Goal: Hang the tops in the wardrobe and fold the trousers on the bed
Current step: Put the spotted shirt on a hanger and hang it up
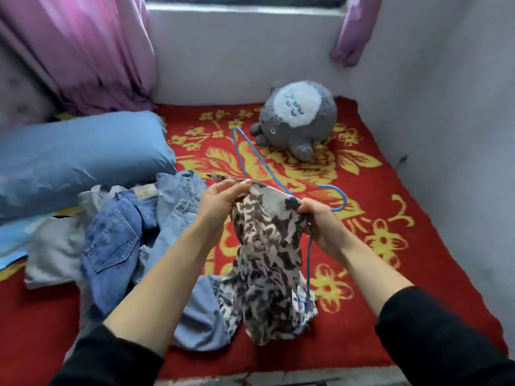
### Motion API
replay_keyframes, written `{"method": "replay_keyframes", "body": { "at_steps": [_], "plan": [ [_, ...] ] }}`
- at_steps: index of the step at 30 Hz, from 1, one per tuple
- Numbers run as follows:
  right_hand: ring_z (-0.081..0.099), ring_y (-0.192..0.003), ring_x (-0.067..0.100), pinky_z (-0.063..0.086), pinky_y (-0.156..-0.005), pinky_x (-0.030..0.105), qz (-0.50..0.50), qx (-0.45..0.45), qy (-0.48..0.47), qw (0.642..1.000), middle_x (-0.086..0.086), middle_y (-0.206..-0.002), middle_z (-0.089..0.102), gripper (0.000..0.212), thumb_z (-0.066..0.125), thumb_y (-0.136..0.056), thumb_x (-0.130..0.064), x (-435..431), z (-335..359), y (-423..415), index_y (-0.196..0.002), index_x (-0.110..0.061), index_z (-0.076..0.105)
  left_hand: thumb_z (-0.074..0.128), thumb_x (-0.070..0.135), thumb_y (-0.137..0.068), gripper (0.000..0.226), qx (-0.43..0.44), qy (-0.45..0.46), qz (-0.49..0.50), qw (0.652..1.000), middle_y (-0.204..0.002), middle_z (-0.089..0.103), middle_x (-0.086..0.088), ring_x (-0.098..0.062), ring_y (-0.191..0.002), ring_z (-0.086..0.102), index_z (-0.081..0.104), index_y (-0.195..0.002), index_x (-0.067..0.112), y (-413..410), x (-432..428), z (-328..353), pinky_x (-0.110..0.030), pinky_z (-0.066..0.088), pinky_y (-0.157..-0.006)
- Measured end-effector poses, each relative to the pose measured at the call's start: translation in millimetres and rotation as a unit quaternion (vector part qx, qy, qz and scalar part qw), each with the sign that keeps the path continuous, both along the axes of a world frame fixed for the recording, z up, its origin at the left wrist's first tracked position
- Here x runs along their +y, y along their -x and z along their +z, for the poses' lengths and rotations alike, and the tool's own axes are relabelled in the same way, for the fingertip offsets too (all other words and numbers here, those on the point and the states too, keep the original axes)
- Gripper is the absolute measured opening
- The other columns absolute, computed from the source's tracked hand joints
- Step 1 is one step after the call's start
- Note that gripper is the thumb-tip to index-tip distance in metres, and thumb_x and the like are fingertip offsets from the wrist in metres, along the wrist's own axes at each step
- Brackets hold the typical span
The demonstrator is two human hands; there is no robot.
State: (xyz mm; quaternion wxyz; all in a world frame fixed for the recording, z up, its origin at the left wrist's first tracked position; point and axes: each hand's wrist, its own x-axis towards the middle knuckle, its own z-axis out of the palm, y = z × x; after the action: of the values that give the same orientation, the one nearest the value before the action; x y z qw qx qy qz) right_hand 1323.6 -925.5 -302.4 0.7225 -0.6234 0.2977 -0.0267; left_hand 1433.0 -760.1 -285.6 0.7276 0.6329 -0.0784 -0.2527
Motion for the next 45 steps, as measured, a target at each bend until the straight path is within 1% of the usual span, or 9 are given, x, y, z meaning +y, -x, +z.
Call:
{"method": "replay_keyframes", "body": {
  "at_steps": [3,5,9,13,17,24,29,36,45],
  "plan": [
    [0.031,-0.051,0.009,0.024,-0.042,0.022,0.024,-0.05,0.022,0.998,-0.001,-0.061,0.037,0.011,0.043,-0.077,-0.018,-8.0,64.8,-4.5,-0.077,-0.013,0.053,0.076,0.021,-0.077,0.005,-0.07,0.036,0.015,0.997,-0.096,0.061,-0.011,-0.018,-0.094,0.06,0.076,-0.073,0.018,-9.0,-6.6,35.0,-0.029,0.046,-0.087],
    [0.039,-0.05,0.01,0.03,-0.044,0.021,0.038,-0.069,0.034,0.996,-0.004,-0.056,0.048,0.04,0.035,-0.085,-0.01,-16.4,98.1,-6.4,-0.058,-0.019,0.063,0.077,0.031,-0.076,0.02,-0.093,0.041,0.008,0.995,-0.111,0.066,-0.008,-0.021,-0.11,0.06,0.077,-0.091,0.017,-13.9,-10.9,56.6,-0.032,0.047,-0.097],
    [0.055,-0.062,0.02,0.043,-0.055,0.025,0.012,-0.104,0.023,0.994,0.009,-0.075,0.062,0.022,0.046,-0.077,-0.017,-29.1,149.4,-15.3,-0.076,-0.012,0.067,0.072,0.02,-0.082,0.05,-0.214,-0.003,-0.065,0.975,-0.118,0.063,0.01,-0.001,-0.106,0.06,0.057,-0.13,0.021,-9.2,-16.5,87.6,-0.013,0.048,-0.085],
    [0.057,-0.068,0.026,0.047,-0.059,0.028,-0.014,-0.106,0.034,0.994,0.015,-0.085,0.058,0.034,0.056,-0.061,-0.023,-37.7,180.3,-18.1,-0.092,-0.009,0.058,0.083,0.034,-0.064,0.081,-0.22,-0.055,-0.077,0.971,-0.113,0.059,0.002,-0.01,-0.104,0.059,0.039,-0.133,0.03,5.4,-28.5,76.5,-0.026,0.051,-0.081],
    [0.059,-0.063,0.021,0.048,-0.06,0.028,0.005,-0.116,0.067,0.991,0.01,-0.079,0.063,0.028,0.055,-0.065,-0.024,-50.7,192.8,-13.4,-0.087,-0.009,0.062,0.062,0.035,-0.087,0.027,-0.229,-0.033,-0.113,0.966,-0.096,0.072,-0.001,-0.016,-0.09,0.068,0.065,-0.107,0.017,22.7,-47.7,78.1,-0.02,0.052,-0.069],
    [0.041,-0.049,0.013,0.035,-0.049,0.023,-0.074,-0.08,0.194,0.975,-0.003,-0.054,0.046,0.015,0.059,-0.067,-0.028,-86.0,186.9,1.8,-0.058,-0.021,0.049,0.053,0.032,-0.096,0.033,-0.306,-0.078,-0.008,0.949,-0.062,0.049,-0.003,-0.014,-0.057,0.044,0.055,-0.074,0.009,-6.3,-58.1,137.2,-0.034,0.038,-0.059],
    [0.042,-0.041,0.004,0.03,-0.035,0.01,-0.102,-0.113,0.259,0.954,-0.002,-0.058,0.051,0.016,0.052,-0.091,-0.015,-91.6,174.8,3.2,-0.079,-0.011,0.062,0.064,0.03,-0.089,0.03,-0.221,-0.118,-0.12,0.961,-0.07,0.058,-0.012,-0.018,-0.054,0.051,0.068,-0.087,-0.001,1.9,-69.8,172.5,-0.026,0.042,-0.055],
    [0.026,-0.035,0.004,0.016,-0.034,0.012,-0.127,-0.219,0.086,0.964,-0.001,-0.054,0.039,0.021,0.04,-0.099,-0.016,-117.6,160.9,30.3,-0.099,-0.016,0.062,0.073,0.015,-0.072,0.008,-0.291,-0.309,-0.076,0.902,-0.06,0.065,-0.004,-0.014,-0.055,0.055,0.077,-0.079,0.013,-12.5,-78.3,155.3,-0.025,0.049,-0.058],
    [0.018,-0.038,0.007,0.009,-0.037,0.02,0.03,-0.116,0.031,0.992,-0.001,-0.048,0.03,0.025,0.044,-0.095,-0.014,-134.1,104.5,74.6,-0.084,-0.007,0.065,0.075,0.035,-0.079,0.024,-0.288,-0.238,0.091,0.923,-0.063,0.065,0.006,-0.002,-0.055,0.051,0.077,-0.094,0.017,-33.1,-69.1,133.1,-0.021,0.041,-0.061]
  ]
}}
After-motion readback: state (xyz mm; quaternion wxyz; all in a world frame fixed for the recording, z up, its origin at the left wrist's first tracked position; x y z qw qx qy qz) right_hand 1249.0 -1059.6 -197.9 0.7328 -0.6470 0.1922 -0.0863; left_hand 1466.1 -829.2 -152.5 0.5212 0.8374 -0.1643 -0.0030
